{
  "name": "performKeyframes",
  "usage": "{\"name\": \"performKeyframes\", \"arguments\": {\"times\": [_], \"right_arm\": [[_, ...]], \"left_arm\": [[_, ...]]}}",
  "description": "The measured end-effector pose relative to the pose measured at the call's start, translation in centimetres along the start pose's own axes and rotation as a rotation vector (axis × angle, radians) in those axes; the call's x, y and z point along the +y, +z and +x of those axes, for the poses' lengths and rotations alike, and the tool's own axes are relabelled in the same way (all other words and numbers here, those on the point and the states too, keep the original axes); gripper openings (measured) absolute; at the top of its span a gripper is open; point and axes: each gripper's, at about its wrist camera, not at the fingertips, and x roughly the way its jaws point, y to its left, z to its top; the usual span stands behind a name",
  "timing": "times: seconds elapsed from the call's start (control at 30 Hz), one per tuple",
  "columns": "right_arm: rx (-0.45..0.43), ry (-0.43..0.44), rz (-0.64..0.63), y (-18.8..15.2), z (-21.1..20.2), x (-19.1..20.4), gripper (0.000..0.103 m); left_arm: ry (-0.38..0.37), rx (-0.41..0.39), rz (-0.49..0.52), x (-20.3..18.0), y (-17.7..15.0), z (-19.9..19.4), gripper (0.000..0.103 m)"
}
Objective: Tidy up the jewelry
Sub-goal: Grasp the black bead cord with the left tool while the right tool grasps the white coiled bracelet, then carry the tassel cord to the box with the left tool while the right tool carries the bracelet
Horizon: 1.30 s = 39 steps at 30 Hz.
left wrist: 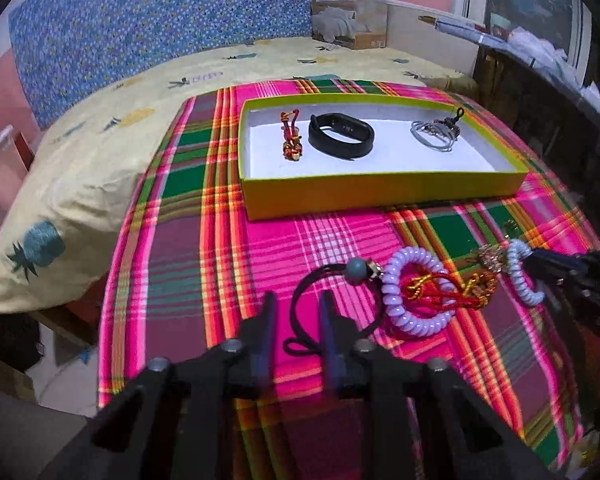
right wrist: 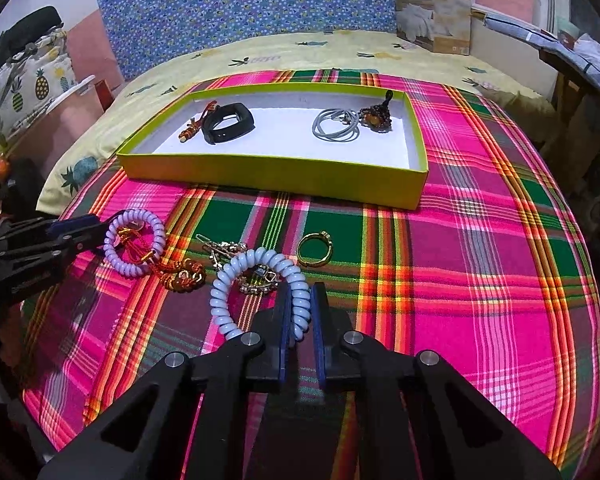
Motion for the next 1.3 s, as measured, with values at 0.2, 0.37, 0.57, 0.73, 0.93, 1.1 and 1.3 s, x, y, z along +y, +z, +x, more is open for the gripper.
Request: {"name": "performKeyframes", "arguments": {"times": [0.2,0.37,0.57,0.73,0.93,1.1,1.3], "right_arm": [[-0.023,0.004,0.013,-0.2,-0.8,-0.1,0.010],[-0.046,0.005,0.022,-0.5,-2.0,-0.4,0.010],[-0.067,0.006,0.033,-0.9,-3.3,-0.4,0.010],[-0.092,0.006,0.033,-0.9,-4.6,-0.1,0.010],[-0.129,0.009,0.028,-0.6,-6.1,0.3,0.010],[-0.146,0.012,0.026,-0.4,-6.9,0.4,0.010],[-0.158,0.016,0.019,0.2,-7.2,0.4,0.010]], "left_arm": [[-0.003,-0.008,-0.001,0.3,-0.3,-0.4,0.002],[-0.007,-0.046,-0.013,0.8,-0.8,-1.9,0.002],[-0.005,-0.086,-0.025,1.4,-1.2,-4.0,0.002],[-0.030,-0.133,-0.038,1.8,-1.1,-6.4,0.002],[-0.067,-0.180,-0.040,1.5,-0.6,-8.5,0.002],[-0.084,-0.199,-0.025,0.8,-0.1,-9.4,0.002],[-0.099,-0.204,-0.002,0.1,1.1,-9.5,0.002]]}}
